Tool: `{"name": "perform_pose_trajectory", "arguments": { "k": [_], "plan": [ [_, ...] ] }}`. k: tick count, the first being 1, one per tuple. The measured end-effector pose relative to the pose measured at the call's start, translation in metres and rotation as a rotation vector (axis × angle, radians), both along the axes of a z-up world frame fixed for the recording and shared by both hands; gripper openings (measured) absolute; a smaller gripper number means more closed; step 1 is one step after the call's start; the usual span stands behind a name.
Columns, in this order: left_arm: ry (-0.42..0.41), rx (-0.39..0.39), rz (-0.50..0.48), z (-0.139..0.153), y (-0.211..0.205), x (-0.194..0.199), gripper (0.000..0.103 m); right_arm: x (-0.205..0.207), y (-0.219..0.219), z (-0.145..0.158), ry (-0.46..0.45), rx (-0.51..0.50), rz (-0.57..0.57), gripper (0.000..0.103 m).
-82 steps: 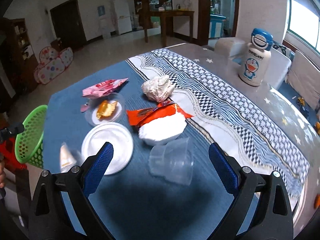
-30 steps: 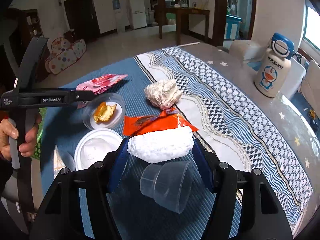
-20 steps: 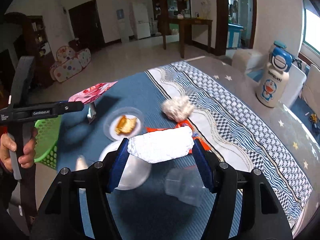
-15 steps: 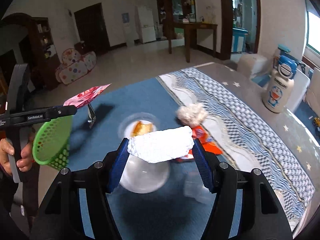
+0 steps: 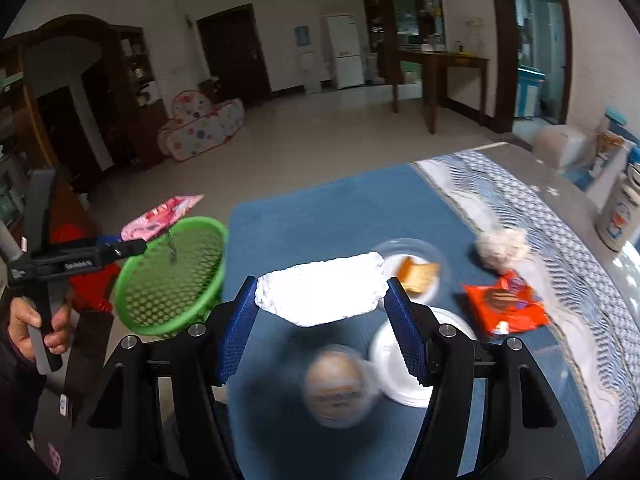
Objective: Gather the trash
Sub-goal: 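Carry the pink wrapper and foam box to the wastebasket and release both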
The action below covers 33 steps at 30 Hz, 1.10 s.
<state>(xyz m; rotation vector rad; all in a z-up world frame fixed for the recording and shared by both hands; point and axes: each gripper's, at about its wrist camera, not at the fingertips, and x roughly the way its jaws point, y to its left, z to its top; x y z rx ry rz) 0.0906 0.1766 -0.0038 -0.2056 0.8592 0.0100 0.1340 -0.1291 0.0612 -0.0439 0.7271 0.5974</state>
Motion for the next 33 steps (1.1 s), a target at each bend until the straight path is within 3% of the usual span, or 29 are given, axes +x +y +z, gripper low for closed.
{"name": "perform_pose_trajectory", "arguments": {
  "k": [4, 7, 12, 33],
  "plan": [
    [0.050, -0.002, 0.033, -0.020, 0.022, -0.006, 0.059, -0.001, 0.023, 0.001, 0.007, 0.003, 0.033, 0.064],
    [0.079, -0.010, 0.058, -0.034, 0.034, -0.008, 0.071, -0.001, 0.043, 0.001, 0.014, 0.005, 0.062, 0.064],
    [0.095, -0.025, 0.092, -0.046, 0.049, -0.016, 0.077, -0.001, 0.069, 0.000, 0.025, -0.002, 0.095, 0.064],
    [0.011, -0.039, 0.288, -0.025, 0.119, -0.082, 0.091, 0.000, 0.199, -0.035, 0.135, -0.020, 0.274, 0.064]
  ]
}}
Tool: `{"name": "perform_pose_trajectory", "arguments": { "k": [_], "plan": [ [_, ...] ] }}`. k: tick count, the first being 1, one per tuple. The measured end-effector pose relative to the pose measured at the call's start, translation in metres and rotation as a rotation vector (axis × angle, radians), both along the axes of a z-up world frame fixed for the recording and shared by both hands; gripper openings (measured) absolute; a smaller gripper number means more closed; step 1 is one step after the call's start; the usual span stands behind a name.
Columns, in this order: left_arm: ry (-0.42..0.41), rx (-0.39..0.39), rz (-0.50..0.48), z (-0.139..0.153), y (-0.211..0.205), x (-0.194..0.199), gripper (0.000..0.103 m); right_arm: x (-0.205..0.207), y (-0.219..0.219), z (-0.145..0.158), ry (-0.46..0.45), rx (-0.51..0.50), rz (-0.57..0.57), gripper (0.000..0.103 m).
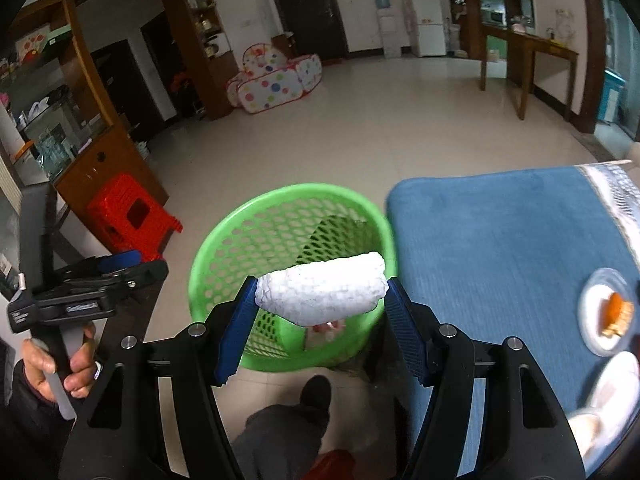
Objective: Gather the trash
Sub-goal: 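Carry the pink wrapper and foam box to the wastebasket and release both, then return both tools over the bed toward the orange wrapper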
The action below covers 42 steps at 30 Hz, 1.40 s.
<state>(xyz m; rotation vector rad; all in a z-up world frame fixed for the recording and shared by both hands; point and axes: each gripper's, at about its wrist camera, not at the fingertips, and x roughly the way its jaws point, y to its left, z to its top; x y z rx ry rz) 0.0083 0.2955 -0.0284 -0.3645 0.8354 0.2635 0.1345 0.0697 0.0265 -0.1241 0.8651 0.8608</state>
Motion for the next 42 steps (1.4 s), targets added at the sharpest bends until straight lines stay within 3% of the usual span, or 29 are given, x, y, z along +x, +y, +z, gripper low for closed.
{"name": "perform_pose_trajectory", "arguments": {
  "k": [2, 8, 19, 28, 42],
  "plan": [
    [-0.002, -0.005, 0.011, 0.000, 0.004, -0.003, 0.091, 0.001, 0.012, -0.005, 0.009, -0.011, 0.011, 0.064],
    [-0.005, -0.021, 0.018, 0.000, 0.008, -0.005, 0.092, 0.001, 0.022, -0.011, 0.030, 0.002, 0.009, 0.078],
    [-0.014, -0.014, -0.020, 0.005, -0.014, 0.004, 0.093, -0.013, -0.012, 0.006, -0.005, 0.021, -0.018, 0.079],
    [-0.025, -0.010, -0.100, 0.015, -0.055, 0.024, 0.093, -0.014, -0.077, 0.012, -0.038, 0.015, -0.122, 0.084],
    [-0.018, 0.002, -0.231, 0.023, -0.132, 0.061, 0.093, 0.021, -0.220, 0.016, -0.075, -0.055, -0.398, 0.088]
  ]
}}
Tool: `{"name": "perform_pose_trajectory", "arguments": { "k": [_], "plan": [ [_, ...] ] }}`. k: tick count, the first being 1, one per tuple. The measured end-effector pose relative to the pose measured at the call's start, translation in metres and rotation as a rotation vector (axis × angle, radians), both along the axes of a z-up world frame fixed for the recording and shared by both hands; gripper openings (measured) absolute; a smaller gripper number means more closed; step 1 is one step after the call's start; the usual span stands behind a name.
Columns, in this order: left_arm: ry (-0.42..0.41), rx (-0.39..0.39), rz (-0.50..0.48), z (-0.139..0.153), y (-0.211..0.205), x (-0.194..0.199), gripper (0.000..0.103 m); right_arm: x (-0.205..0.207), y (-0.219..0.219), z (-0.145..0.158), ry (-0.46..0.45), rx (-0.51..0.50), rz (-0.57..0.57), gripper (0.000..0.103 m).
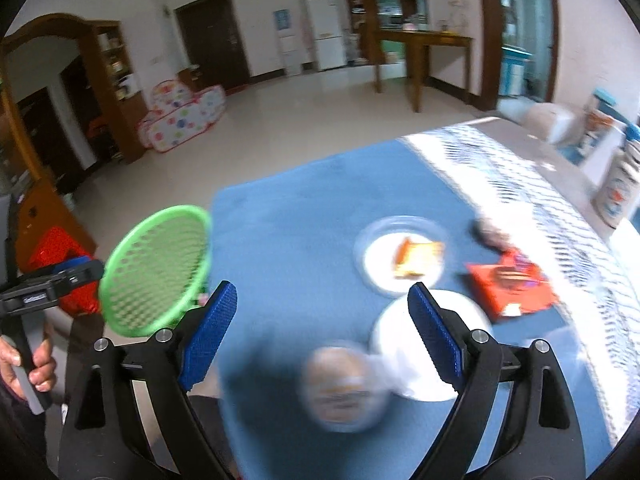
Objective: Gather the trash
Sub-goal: 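Return both tools over the bed toward the orange wrapper, then grasp the orange snack wrapper with the right tool and lift it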
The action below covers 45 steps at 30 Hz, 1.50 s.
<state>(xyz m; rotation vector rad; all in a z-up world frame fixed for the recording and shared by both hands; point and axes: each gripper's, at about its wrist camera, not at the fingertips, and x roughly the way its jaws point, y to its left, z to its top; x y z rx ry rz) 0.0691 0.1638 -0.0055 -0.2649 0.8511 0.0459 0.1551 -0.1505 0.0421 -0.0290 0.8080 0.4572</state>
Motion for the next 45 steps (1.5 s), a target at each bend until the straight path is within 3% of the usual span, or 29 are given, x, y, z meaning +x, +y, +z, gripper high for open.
{"name": "perform_pose_trajectory", "arguments": {
  "k": [8, 17, 25, 45],
  "plan": [
    [0.019, 0.011, -0.047, -0.002, -0.031, 0.016, 0.093, 0.028, -0.076, -0.005, 0.034, -0.056, -0.103, 0.089],
    [0.037, 0.017, -0.076, -0.006, -0.055, 0.035, 0.093, 0.067, -0.112, -0.017, 0.148, -0.088, -0.062, 0.094],
    [0.057, 0.017, -0.089, -0.010, -0.072, 0.052, 0.093, 0.091, -0.119, -0.031, 0.227, -0.138, -0.024, 0.094],
    [0.104, 0.033, -0.125, -0.023, -0.099, 0.089, 0.093, 0.115, -0.108, -0.069, 0.292, -0.209, 0.090, 0.098]
  ]
}}
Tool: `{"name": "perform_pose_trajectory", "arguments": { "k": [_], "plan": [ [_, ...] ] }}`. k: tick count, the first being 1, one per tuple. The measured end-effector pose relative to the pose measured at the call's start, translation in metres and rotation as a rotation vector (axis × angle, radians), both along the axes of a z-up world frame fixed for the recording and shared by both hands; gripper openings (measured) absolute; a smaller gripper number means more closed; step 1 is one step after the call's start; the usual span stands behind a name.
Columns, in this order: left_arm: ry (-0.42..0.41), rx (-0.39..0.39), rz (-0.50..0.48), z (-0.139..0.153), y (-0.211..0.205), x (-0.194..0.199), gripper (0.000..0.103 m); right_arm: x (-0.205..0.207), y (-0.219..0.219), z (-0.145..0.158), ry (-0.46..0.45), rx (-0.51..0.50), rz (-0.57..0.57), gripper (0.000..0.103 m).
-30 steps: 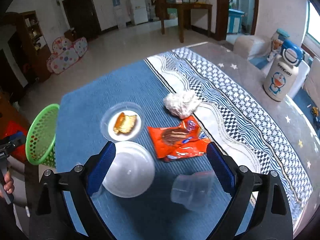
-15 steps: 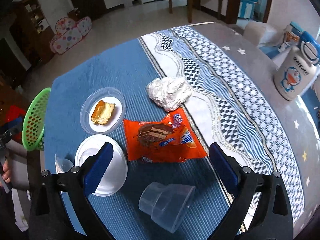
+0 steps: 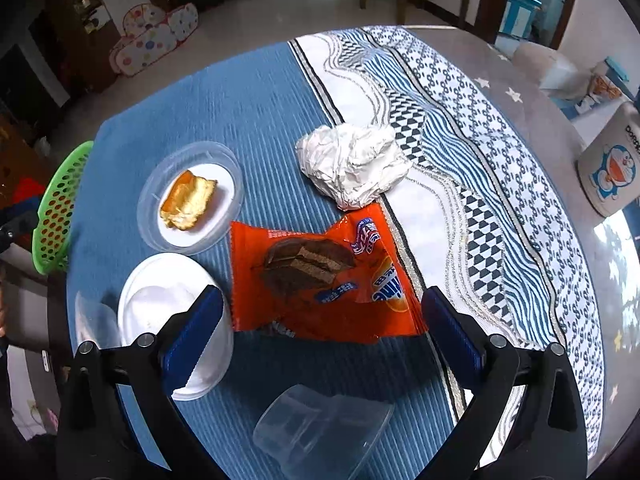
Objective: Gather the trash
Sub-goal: 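Grasp the orange snack wrapper with the right tool and lift it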
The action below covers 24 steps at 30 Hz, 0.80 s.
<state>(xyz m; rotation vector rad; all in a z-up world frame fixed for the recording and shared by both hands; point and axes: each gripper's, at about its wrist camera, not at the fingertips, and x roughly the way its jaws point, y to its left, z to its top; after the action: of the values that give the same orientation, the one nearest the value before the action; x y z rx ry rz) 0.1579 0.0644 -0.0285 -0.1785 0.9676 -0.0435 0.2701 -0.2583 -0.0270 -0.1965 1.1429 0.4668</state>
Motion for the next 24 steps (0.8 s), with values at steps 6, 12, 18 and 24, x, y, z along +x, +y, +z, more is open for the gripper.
{"name": "perform_pose_trajectory", "arguments": {
  "k": [6, 12, 18, 24],
  "plan": [
    [-0.009, 0.002, -0.052, 0.001, -0.018, 0.010, 0.093, 0.008, -0.001, -0.005, 0.018, 0.007, -0.005, 0.098],
    [-0.019, 0.004, -0.115, 0.002, -0.040, 0.020, 0.093, 0.008, -0.003, -0.007, 0.018, 0.024, -0.016, 0.085],
    [-0.027, -0.002, -0.198, 0.003, -0.065, 0.030, 0.092, 0.001, -0.005, -0.001, -0.011, 0.037, -0.019, 0.075],
    [-0.018, -0.056, -0.293, 0.001, -0.097, 0.047, 0.082, -0.007, -0.013, 0.008, -0.035, 0.075, -0.033, 0.075]
  ]
}}
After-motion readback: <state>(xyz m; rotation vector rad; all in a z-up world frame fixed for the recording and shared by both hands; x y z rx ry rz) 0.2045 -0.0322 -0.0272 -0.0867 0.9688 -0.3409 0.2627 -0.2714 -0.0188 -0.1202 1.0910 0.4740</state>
